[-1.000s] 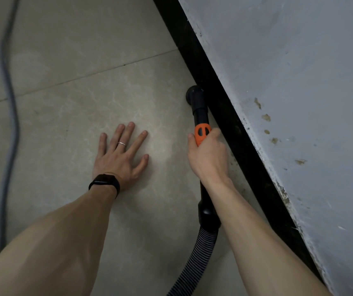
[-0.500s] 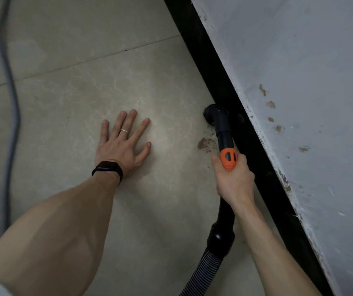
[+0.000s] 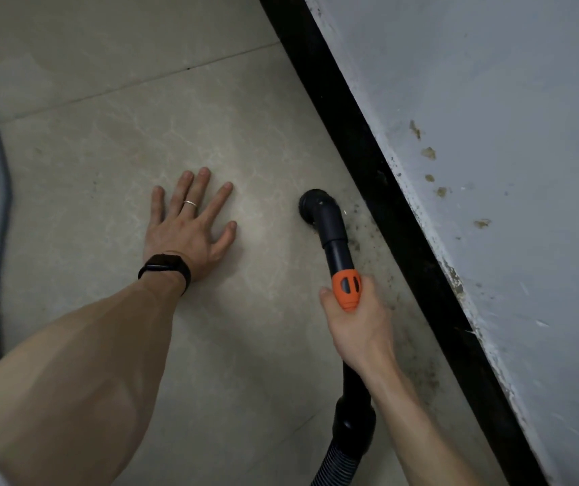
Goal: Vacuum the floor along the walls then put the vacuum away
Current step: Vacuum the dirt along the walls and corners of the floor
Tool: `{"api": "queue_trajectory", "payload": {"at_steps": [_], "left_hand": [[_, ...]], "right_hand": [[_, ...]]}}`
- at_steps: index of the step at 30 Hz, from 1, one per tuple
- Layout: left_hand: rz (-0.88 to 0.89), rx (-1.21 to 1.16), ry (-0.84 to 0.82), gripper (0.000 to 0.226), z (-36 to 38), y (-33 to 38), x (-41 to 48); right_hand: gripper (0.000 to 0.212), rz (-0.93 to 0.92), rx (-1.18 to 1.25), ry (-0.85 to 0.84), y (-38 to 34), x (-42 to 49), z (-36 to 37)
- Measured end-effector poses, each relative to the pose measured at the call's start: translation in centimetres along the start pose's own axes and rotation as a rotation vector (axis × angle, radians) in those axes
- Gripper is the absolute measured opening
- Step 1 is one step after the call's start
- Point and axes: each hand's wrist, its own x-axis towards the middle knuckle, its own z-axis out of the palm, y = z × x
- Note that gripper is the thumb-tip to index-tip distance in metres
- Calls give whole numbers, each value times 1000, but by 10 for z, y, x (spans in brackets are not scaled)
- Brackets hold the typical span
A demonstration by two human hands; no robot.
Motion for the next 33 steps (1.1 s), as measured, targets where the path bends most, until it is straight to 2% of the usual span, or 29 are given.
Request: {"api": "queue_trajectory", "payload": {"at_steps": [5, 12, 18, 24, 33], "left_hand": [[-3, -18, -23, 64, -2, -1, 0], [-10, -34, -43, 65, -5, 2, -1], [-11, -46, -60, 65, -8, 2, -2], [-14, -50, -52, 65, -6, 2, -1], [-4, -43, -24, 64, -2, 0, -1]], "right_hand": [[27, -75, -37, -28, 7, -51, 22], [30, -42, -29, -37, 10, -79, 36], [32, -28, -66, 68, 9, -63, 32], [34, -38, -187, 100, 0, -35, 22], [38, -39, -235, 142, -17, 12, 5]]}}
